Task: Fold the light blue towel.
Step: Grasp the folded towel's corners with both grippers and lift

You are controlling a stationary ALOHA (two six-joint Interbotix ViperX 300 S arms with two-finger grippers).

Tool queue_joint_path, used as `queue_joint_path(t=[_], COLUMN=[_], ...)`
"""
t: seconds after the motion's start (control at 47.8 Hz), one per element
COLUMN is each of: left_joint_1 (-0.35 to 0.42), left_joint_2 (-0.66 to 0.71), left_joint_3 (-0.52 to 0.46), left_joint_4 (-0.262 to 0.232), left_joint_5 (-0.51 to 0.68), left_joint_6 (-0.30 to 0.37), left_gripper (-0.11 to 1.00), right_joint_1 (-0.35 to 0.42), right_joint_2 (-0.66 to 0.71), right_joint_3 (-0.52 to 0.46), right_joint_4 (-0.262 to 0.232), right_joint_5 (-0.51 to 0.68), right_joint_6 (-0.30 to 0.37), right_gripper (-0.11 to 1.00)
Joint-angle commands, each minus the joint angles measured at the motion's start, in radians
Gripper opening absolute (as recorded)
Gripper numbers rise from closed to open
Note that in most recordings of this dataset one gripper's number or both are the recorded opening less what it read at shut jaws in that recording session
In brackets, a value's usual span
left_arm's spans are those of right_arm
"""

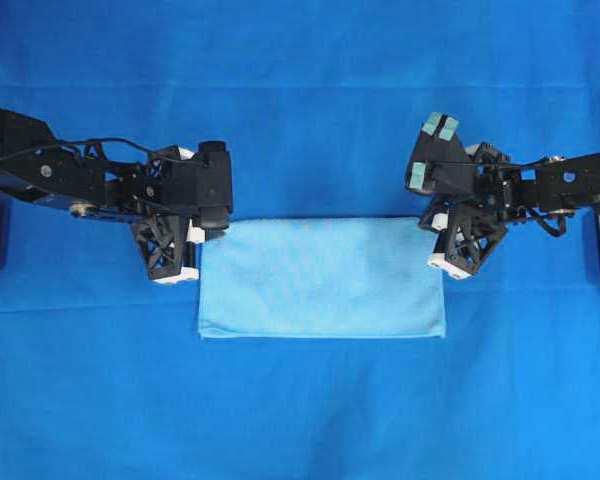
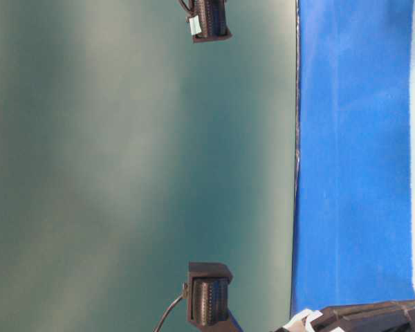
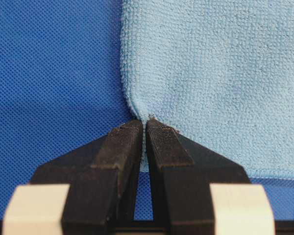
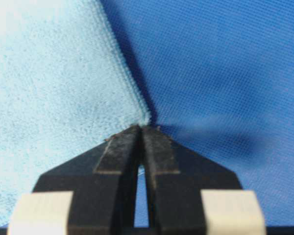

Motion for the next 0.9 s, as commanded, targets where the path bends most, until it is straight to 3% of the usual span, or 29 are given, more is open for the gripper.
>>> queue_joint_path(t=[0.0,0.272,0.879], left_joint_1=[0.000,-0.002,-0.018], left_joint_2=[-0.006,-0.066,-0.408], left_joint_3=[-0.017,-0.040,-0.144], left_joint_4=[0.000,0.000,0.000], left_joint_5=[0.008,0.089,0.339], left_joint_6=[0.000,-0.009,-0.015], left_gripper=[0.02,0.02,0.02], right_joint_1=[0.003,0.009,0.041], right_joint_2=[-0.017,-0.109,-0.459], right_joint_3=[-0.009,-0.017,-0.156], right_joint_4=[0.006,0.012,0.005], right_joint_5=[0.000,0.041,0.390], right_joint_6=[-0.002,0.000,-0.011], right_gripper=[0.01,0.01,0.01])
